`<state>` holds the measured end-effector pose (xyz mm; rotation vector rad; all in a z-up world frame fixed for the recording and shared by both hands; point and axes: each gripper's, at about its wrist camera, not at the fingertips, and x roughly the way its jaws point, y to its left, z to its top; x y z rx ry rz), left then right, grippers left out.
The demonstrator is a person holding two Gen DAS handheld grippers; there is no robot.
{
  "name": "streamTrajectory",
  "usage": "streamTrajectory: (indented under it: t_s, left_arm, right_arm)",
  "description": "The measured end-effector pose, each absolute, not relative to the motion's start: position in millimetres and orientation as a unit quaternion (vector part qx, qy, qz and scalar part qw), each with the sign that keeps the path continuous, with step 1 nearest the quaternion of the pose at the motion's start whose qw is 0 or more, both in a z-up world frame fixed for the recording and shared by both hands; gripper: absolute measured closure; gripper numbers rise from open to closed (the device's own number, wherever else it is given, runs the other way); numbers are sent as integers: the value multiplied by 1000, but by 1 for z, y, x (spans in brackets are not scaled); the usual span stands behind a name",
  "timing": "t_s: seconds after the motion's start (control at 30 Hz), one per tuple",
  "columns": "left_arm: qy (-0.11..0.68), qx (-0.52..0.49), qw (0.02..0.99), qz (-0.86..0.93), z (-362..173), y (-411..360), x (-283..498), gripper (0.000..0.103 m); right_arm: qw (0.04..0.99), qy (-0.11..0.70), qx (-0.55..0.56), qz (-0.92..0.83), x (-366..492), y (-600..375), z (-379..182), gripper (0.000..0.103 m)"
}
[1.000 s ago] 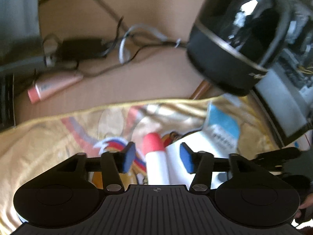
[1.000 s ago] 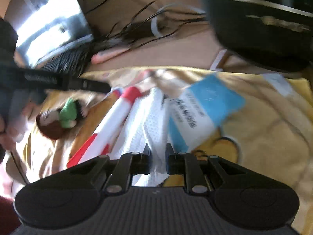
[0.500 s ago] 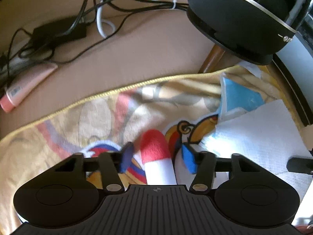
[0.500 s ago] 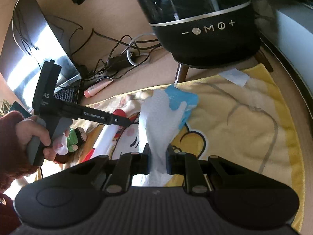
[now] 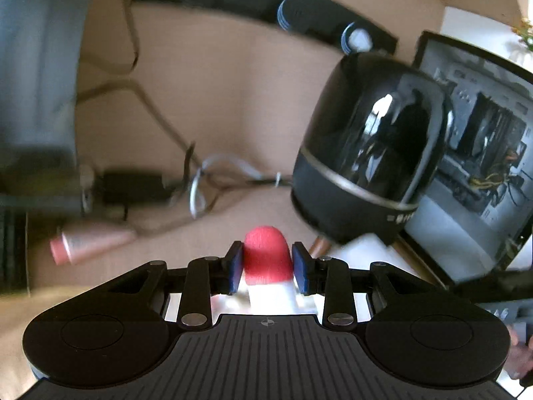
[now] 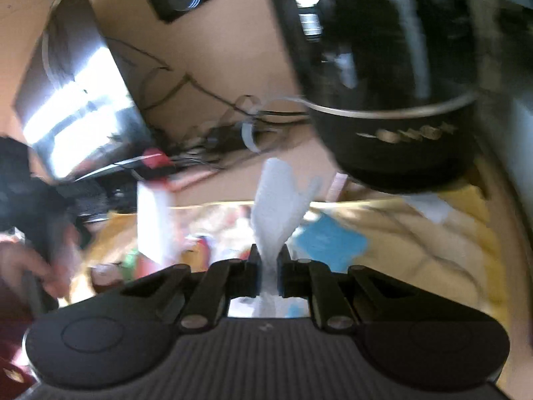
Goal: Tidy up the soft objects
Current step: 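Lower the rocket onto the towel and open the left gripper, then lower the held tissue over the rocket and packet with the right gripper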
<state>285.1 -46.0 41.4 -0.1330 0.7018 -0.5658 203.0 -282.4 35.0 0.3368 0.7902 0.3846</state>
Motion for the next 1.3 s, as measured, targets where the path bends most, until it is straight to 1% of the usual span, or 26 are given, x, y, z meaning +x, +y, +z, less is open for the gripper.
streamTrajectory:
  t_s: [0.07, 0.2, 0.37, 0.47, 0.5, 0.63, 0.67, 0.77, 0.8, 0.83, 0.9, 1.0, 1.17, 1.2, 1.3]
  left_arm:
    - [354, -97, 894, -258, 36, -38, 293, 69]
    - [362, -117, 893, -242, 36, -27, 301, 69]
    - [421, -101, 872, -228, 20, -30, 303, 68]
    - [456, -71, 859, -219, 7, -36, 288, 58]
    - [466, -62, 855, -220, 2, -39, 281, 53]
    - [490, -49, 844, -214, -15, -53, 257, 46]
    - [491, -46, 844, -212, -17, -57, 252, 45]
    - [479, -26, 853, -205, -18, -69, 240, 35]
    - [478, -23, 853, -206, -18, -72, 240, 29]
    - [483, -31, 851, -206, -20, -72, 240, 26]
    - [497, -62, 842, -199, -24, -69, 244, 24]
    - [518, -105, 826, -196, -34, -67, 249, 24]
    - [530, -133, 810, -213, -40, -73, 243, 24]
    - [526, -136, 811, -218, -38, -73, 240, 23]
    - [505, -156, 813, -244, -35, -73, 236, 10]
  right_arm:
    - [878, 385, 166, 229, 201, -267, 42, 92]
    - [864, 386, 117, 301, 186, -229, 52, 92]
    - [866, 414, 83, 268, 186, -220, 33, 92]
    - [875, 417, 81, 234, 188, -233, 29, 92]
    - [877, 416, 83, 226, 189, -237, 28, 92]
    - [884, 411, 98, 201, 193, -257, 26, 92]
    - [885, 410, 103, 198, 193, -262, 25, 92]
    - [886, 407, 119, 190, 192, -275, 20, 92]
    - [887, 403, 127, 186, 192, -280, 19, 92]
    - [888, 400, 135, 183, 191, -285, 19, 92]
    - [890, 393, 148, 179, 190, -295, 21, 92]
    - [893, 387, 157, 168, 191, -307, 20, 92]
    - [894, 386, 158, 165, 195, -316, 19, 92]
    - [895, 386, 151, 167, 197, -315, 19, 92]
    - [893, 390, 137, 177, 202, -310, 16, 92]
